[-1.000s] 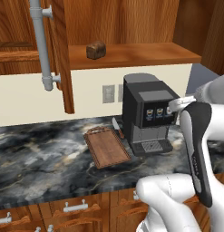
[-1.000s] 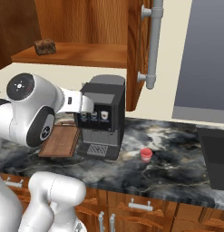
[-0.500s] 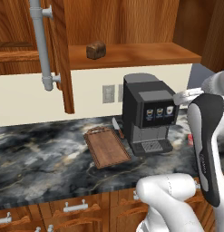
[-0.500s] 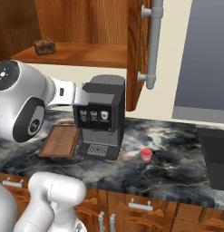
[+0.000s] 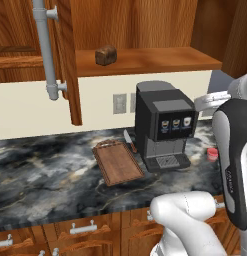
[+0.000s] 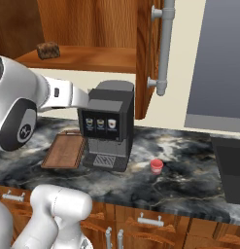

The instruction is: Pick the bread, place it on the cutting board, pick the jam, place it on the counter, and close the cabinet.

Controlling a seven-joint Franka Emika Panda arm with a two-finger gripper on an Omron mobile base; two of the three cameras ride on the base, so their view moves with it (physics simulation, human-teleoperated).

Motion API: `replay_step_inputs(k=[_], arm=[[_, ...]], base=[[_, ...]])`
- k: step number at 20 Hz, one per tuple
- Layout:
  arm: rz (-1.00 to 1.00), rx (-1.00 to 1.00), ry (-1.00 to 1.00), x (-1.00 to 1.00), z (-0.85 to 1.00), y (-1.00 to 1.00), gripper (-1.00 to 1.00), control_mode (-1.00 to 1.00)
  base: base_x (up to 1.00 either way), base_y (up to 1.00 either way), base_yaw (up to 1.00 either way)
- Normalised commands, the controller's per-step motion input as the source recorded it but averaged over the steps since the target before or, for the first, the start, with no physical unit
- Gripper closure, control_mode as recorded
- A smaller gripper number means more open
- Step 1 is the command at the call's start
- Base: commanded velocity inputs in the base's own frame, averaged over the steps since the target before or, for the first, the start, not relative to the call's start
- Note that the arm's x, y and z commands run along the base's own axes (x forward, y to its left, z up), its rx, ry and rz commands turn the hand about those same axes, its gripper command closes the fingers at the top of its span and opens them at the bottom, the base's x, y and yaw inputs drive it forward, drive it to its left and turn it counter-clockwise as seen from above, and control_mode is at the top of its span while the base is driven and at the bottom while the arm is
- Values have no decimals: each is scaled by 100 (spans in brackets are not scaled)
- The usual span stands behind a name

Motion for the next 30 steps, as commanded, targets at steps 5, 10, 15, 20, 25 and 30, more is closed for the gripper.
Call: replay_step_inputs(k=[5,10,15,20,25,30], arm=[[0,0,-3,-15,19,11,-100,-100],[0,0,-5,-7,24,11,-100,-100],[0,0,-6,0,19,13,-100,-100],[0,0,-6,11,4,24,-100,-100],[0,0,-9,16,0,24,-100,-100],[0,0,-6,22,0,22,-100,-100]], base=[[0,0,0],[0,0,0],[0,0,0],[0,0,0],[0,0,0],[0,0,0]])
